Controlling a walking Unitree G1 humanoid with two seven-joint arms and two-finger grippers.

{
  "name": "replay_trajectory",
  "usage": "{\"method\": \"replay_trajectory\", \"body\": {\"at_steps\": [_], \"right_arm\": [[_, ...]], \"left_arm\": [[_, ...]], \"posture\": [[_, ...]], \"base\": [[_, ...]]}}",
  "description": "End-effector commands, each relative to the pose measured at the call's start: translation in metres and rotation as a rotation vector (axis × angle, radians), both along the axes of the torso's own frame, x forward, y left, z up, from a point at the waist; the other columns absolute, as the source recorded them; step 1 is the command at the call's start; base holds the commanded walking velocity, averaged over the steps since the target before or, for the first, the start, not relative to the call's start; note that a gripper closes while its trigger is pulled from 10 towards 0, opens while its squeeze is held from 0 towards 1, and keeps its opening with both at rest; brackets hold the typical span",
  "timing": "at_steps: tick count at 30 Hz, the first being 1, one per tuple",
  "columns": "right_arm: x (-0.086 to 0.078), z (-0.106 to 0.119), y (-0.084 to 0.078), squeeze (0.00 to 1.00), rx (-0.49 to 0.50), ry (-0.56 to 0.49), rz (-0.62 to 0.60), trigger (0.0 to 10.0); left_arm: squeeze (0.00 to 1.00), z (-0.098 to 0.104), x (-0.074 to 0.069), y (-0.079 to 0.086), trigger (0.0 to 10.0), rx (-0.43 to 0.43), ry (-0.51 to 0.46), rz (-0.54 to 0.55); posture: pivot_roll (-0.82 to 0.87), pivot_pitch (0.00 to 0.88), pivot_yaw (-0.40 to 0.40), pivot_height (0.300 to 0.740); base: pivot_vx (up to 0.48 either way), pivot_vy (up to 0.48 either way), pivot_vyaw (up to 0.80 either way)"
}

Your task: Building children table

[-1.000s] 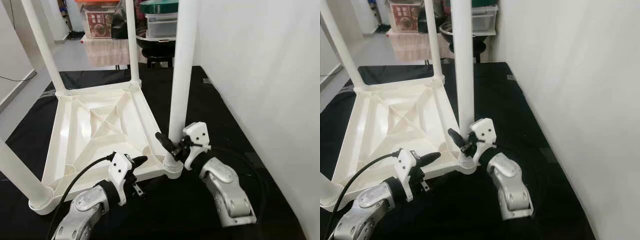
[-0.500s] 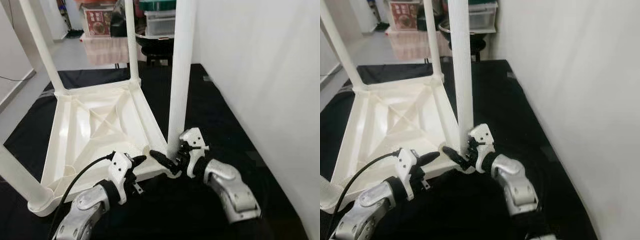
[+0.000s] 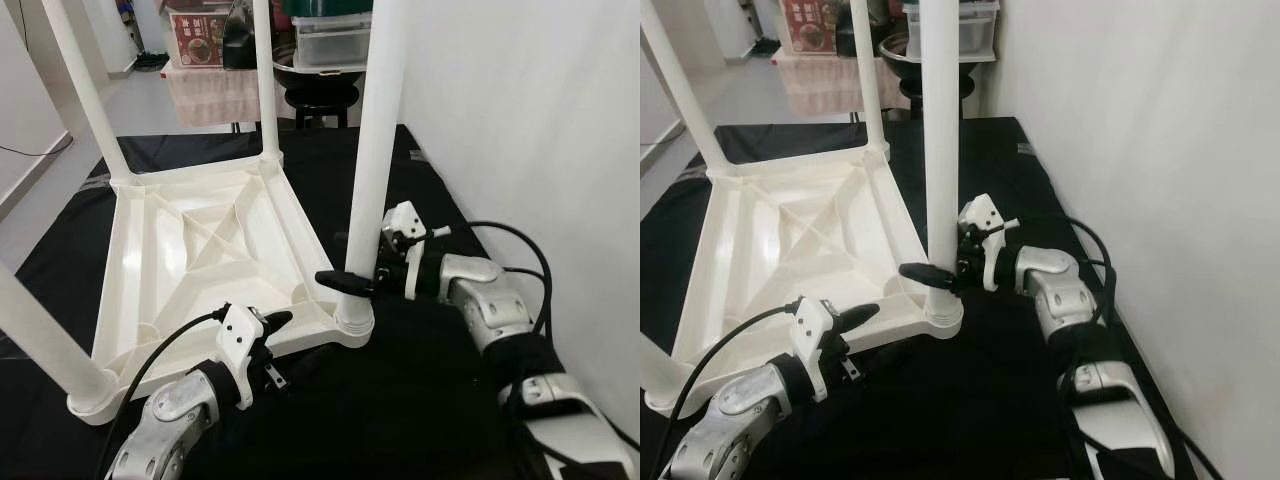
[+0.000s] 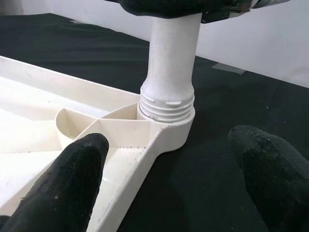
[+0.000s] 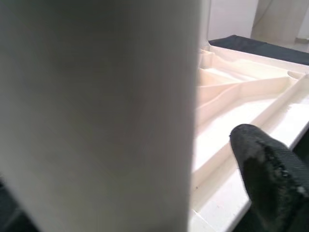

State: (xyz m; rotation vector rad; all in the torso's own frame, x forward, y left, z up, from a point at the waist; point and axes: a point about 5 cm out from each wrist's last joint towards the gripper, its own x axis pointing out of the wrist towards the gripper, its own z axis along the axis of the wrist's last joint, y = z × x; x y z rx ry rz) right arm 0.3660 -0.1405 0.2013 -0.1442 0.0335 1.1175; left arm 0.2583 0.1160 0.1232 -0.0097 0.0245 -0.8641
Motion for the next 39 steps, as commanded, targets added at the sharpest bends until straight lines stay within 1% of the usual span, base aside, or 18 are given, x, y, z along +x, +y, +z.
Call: {"method": "replay_trajectory", "body": {"at_steps": [1,10,13,15,16,17,18,19,20,21,22,23,25,32,34,35,36,39], "right_arm": [[0.002,0.004,-0.005,0.00,0.006,-0.016,-0.007,0.0],[-0.006,-0.006,-0.015,0.00,0.025,-0.022,-0.002,0.0],[-0.018,-0.019,-0.022,0.00,0.044,-0.019,-0.117,0.0],[-0.024,-0.027,-0.020,0.00,0.054,-0.006,-0.184,0.0],[-0.029,-0.038,-0.010,0.00,0.096,-0.002,-0.307,0.0],[-0.029,-0.038,-0.010,0.00,0.096,-0.002,-0.307,0.0],[-0.033,-0.051,0.000,0.00,0.199,0.043,-0.504,0.0],[-0.033,-0.051,0.000,0.00,0.199,0.043,-0.504,0.0],[-0.043,-0.071,0.009,0.00,0.252,0.149,-0.667,0.0],[-0.043,-0.071,0.009,0.00,0.252,0.149,-0.667,0.0],[-0.048,-0.065,0.015,0.00,0.155,0.028,-0.699,0.0],[-0.048,-0.065,0.015,0.00,0.155,0.028,-0.699,0.0],[-0.051,-0.057,0.027,0.00,0.093,-0.043,-0.625,0.0],[-0.052,-0.065,0.028,0.00,0.079,0.038,-0.619,0.0],[-0.053,-0.063,0.025,0.00,0.154,0.110,-0.626,10.0],[-0.053,-0.063,0.025,0.00,0.154,0.110,-0.626,10.0],[-0.053,-0.062,0.025,0.95,0.194,0.143,-0.617,10.0],[-0.049,-0.051,0.019,1.00,0.163,0.082,-0.512,10.0]], "left_arm": [[0.00,-0.002,-0.003,-0.001,10.0,0.000,0.008,-0.003],[0.00,-0.001,-0.003,0.000,10.0,-0.002,0.012,-0.006],[0.00,0.000,-0.003,0.001,10.0,-0.005,0.012,-0.006],[0.00,0.000,-0.003,0.002,10.0,-0.006,0.012,-0.006],[0.00,0.000,-0.003,0.003,10.0,-0.006,0.012,-0.006],[0.00,0.000,-0.003,0.003,10.0,-0.006,0.012,-0.006],[0.00,0.001,-0.003,0.004,10.0,-0.007,0.012,-0.006],[0.00,0.001,-0.003,0.004,10.0,-0.007,0.012,-0.006],[0.00,0.001,-0.002,0.005,10.0,-0.007,0.012,-0.005],[0.00,0.001,-0.002,0.005,10.0,-0.007,0.012,-0.005],[0.00,0.001,-0.001,0.006,10.0,-0.004,0.014,-0.006],[0.00,0.001,-0.001,0.006,10.0,-0.004,0.014,-0.006],[0.00,0.000,0.000,0.007,10.0,0.001,0.017,-0.006],[0.00,-0.001,0.002,0.007,10.0,-0.002,0.021,-0.003],[0.00,-0.002,0.001,0.007,10.0,-0.005,0.021,0.003],[0.00,-0.002,0.001,0.007,10.0,-0.005,0.021,0.003],[0.00,-0.002,0.001,0.007,10.0,-0.005,0.022,0.003],[0.00,-0.003,0.000,0.005,10.0,-0.003,0.026,-0.007]], "posture": [[-0.08,0.087,-0.023,0.740],[-0.09,0.098,-0.013,0.740],[-0.10,0.110,-0.012,0.740],[-0.10,0.110,-0.012,0.740],[-0.11,0.116,-0.013,0.740],[-0.11,0.116,-0.013,0.740],[-0.12,0.121,-0.009,0.740],[-0.12,0.121,-0.009,0.740],[-0.12,0.122,-0.006,0.740],[-0.12,0.122,-0.006,0.740],[-0.12,0.122,0.008,0.740],[-0.12,0.122,0.008,0.740],[-0.14,0.110,0.025,0.740],[-0.12,0.093,0.005,0.740],[-0.12,0.087,0.008,0.740],[-0.12,0.087,0.008,0.740],[-0.12,0.087,0.008,0.740],[-0.11,0.083,0.011,0.740]], "base": [[0.000,0.000,0.00],[0.000,0.000,0.00],[0.000,0.000,0.00],[0.000,0.000,0.00],[0.000,0.000,0.00],[0.000,0.000,0.00],[0.000,0.000,0.00],[0.000,0.000,0.00],[0.000,0.000,0.00],[0.000,0.000,0.00],[0.000,0.000,0.00],[0.000,0.000,0.00],[0.000,0.000,0.00],[0.000,0.000,0.00],[0.000,0.000,0.00],[0.000,0.000,0.00],[0.000,0.000,0.00],[0.000,0.000,0.00]]}}
